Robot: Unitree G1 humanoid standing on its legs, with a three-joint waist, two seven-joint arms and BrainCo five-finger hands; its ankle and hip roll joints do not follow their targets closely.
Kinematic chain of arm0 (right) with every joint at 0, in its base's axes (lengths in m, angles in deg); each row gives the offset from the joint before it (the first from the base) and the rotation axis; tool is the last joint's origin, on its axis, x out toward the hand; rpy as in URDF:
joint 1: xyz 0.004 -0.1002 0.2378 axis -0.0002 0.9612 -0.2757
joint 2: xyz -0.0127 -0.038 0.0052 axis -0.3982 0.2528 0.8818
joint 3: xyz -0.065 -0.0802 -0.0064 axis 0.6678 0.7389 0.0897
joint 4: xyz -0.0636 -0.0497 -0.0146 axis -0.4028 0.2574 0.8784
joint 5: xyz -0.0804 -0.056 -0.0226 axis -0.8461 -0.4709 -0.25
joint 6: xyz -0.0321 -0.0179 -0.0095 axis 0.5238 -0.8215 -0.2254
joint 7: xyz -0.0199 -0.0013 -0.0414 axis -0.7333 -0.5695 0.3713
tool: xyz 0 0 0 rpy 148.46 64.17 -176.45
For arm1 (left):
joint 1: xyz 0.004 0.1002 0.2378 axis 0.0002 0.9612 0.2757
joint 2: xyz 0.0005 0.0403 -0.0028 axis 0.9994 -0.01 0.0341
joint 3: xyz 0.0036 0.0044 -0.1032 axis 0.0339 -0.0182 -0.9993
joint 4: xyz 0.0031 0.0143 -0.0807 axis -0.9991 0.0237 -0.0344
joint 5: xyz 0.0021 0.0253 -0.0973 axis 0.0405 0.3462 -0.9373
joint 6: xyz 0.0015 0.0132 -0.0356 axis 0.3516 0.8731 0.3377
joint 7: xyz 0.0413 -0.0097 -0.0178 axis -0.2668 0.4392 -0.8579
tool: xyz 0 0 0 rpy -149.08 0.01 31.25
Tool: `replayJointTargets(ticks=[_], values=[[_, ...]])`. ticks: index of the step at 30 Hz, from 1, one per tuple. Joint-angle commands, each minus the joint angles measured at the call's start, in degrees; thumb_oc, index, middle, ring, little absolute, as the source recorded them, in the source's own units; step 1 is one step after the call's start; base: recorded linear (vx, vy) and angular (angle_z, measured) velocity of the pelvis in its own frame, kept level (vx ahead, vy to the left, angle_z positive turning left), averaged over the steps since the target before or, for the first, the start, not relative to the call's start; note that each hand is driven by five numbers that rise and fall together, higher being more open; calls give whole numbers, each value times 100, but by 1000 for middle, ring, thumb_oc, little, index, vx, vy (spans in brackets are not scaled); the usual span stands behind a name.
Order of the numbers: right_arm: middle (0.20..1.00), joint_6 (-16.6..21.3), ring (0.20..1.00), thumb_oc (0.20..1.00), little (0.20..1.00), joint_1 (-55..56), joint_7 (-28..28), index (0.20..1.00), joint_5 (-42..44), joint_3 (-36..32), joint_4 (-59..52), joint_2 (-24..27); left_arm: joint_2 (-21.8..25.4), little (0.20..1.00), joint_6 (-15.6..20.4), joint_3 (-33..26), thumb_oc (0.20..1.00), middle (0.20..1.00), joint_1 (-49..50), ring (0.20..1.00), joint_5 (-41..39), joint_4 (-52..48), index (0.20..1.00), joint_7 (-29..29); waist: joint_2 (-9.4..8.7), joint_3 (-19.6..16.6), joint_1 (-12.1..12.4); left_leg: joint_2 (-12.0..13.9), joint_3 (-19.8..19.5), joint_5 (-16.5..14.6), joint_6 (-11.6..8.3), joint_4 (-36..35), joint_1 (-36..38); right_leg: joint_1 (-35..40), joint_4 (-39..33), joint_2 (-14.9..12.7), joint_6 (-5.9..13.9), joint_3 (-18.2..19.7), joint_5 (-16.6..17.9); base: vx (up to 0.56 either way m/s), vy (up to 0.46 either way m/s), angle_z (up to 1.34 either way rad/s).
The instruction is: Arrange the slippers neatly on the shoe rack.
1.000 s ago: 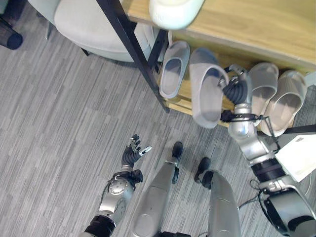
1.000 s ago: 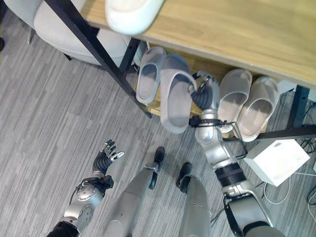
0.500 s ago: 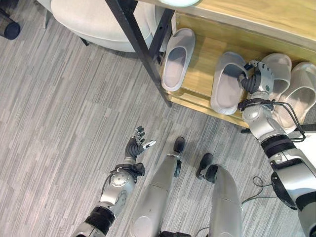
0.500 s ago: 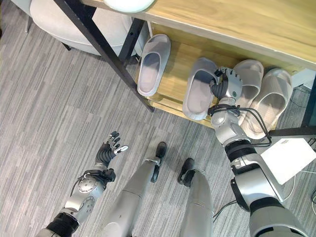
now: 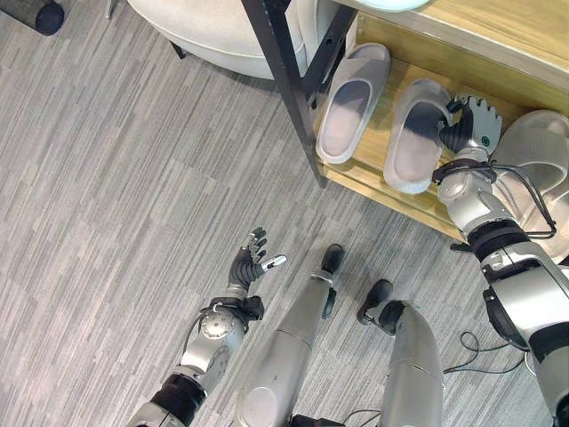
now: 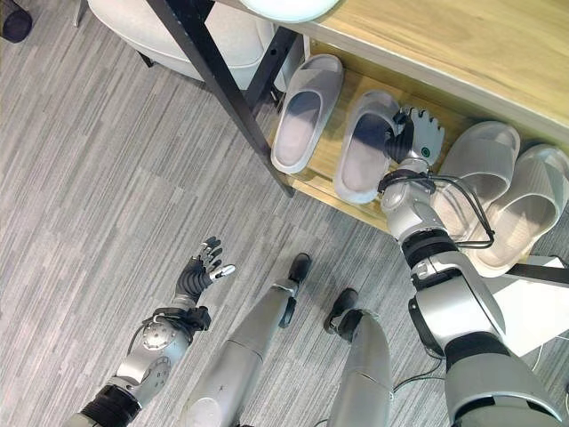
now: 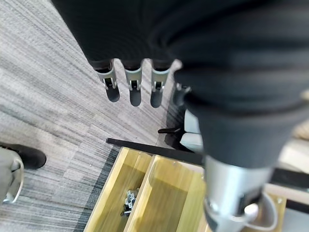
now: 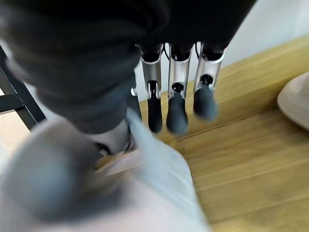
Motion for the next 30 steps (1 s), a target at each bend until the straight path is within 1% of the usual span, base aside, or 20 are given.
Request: replayJointTargets(ticks=[1, 7, 9, 12, 13, 15, 16, 17, 20, 22, 27, 29, 30], values=[[1000, 192, 1000, 1000, 1000, -183, -68, 1000, 587, 223, -13, 99, 48, 1000, 221, 139, 1000, 1000, 39, 1000, -132, -188, 1000, -42, -4, -157, 53, 187, -260, -1221, 97, 334, 456, 341, -691, 39, 254, 137, 62, 0, 0, 0], [1000, 313, 1000, 1000, 1000, 290, -78, 1000, 913, -17, -496, -324, -14, 1000, 168, 35, 1000, 1000, -46, 1000, -141, -18, 1000, 19, -57, -77, -74, 250, -227, -1210, 91, 140, 786, 650, -924, 99, 261, 152, 168, 2, 1, -1], [1000, 372, 1000, 1000, 1000, 821, 24, 1000, 1051, -339, -1075, -615, -81, 1000, 125, -45, 1000, 1000, -89, 1000, -127, 79, 1000, 86, -49, -34, -157, 289, -175, -1211, 97, -13, 1051, 886, -1072, 148, 274, 186, 225, 10, 10, -7], [1000, 389, 1000, 1000, 1000, 1088, 82, 1000, 1089, -519, -1403, -740, -104, 1000, 102, -73, 1000, 1000, -72, 1000, -100, 102, 1000, 110, -47, -43, -205, 289, -171, -1211, 106, -47, 1110, 925, -1097, 152, 279, 204, 241, 10, 12, -6], [1000, 434, 1000, 1000, 1000, 1630, 213, 1000, 1073, -772, -1921, -1017, -168, 1000, 63, -114, 1000, 1000, -21, 1000, -86, 132, 1000, 130, -31, -31, -274, 314, -128, -1224, 122, -136, 1278, 1074, -1196, 180, 295, 232, 282, 13, 21, -14], [1000, 495, 1000, 1000, 1000, 2164, 304, 1000, 1100, -1015, -2329, -1258, -204, 1000, 31, -145, 1000, 1000, 49, 1000, -65, 124, 1000, 149, -16, -61, -356, 316, -109, -1230, 139, -184, 1362, 1157, -1269, 182, 314, 239, 311, 12, 21, -17], [1000, 485, 1000, 1000, 1000, 2188, 303, 1000, 1094, -1019, -2351, -1261, -202, 1000, 31, -140, 1000, 1000, 59, 1000, -64, 122, 1000, 150, -17, -66, -352, 317, -109, -1228, 140, -192, 1372, 1167, -1277, 184, 314, 238, 313, -1, 22, -22], [1000, 548, 1000, 1000, 1000, 2804, 269, 1000, 1133, -1172, -2747, -1510, -248, 1000, -22, -179, 1000, 1000, 160, 1000, -31, 121, 1000, 144, 8, -73, -448, 337, -72, -1226, 153, -281, 1495, 1281, -1388, 199, 333, 273, 355, -4, 14, -16], [1000, 566, 1000, 1000, 1000, 2980, 235, 1000, 1168, -1203, -2875, -1569, -262, 1000, -35, -181, 1000, 1000, 187, 1000, -30, 127, 1000, 149, 15, -69, -477, 337, -65, -1227, 157, -291, 1531, 1320, -1417, 200, 339, 292, 373, -10, 14, -6], [1000, 597, 1000, 1000, 1000, 3230, 214, 1000, 1337, -1264, -2865, -1690, -267, 1000, -62, -178, 1000, 1000, 206, 1000, -14, 127, 1000, 181, 55, -55, -548, 326, -38, -1241, 169, -240, 1525, 1308, -1384, 208, 339, 348, 382, -21, 29, -8], [1000, 652, 1000, 1000, 1000, 3127, 198, 1000, 1612, -1237, -2653, -1798, -250, 1000, -71, -165, 1000, 1000, 200, 1000, -20, 173, 1000, 231, 82, -5, -564, 345, 13, -1249, 176, -136, 1408, 1201, -1343, 228, 351, 382, 409, -17, 19, -8], [1000, 734, 1000, 1000, 1000, 3015, 130, 1000, 1907, -1216, -2454, -1882, -227, 1000, -62, -165, 1000, 1000, 164, 1000, -8, 206, 1000, 238, 92, 20, -545, 346, 16, -1231, 174, -136, 1360, 1168, -1360, 228, 362, 372, 427, 0, 0, 0], [1000, 832, 1000, 1000, 1000, 2976, 35, 1000, 2243, -1207, -2312, -1969, -200, 1000, -68, -153, 1000, 1000, 145, 1000, -5, 217, 1000, 222, 100, 56, -524, 353, 12, -1223, 173, -164, 1387, 1199, -1392, 232, 371, 361, 447, 0, 0, 0]])
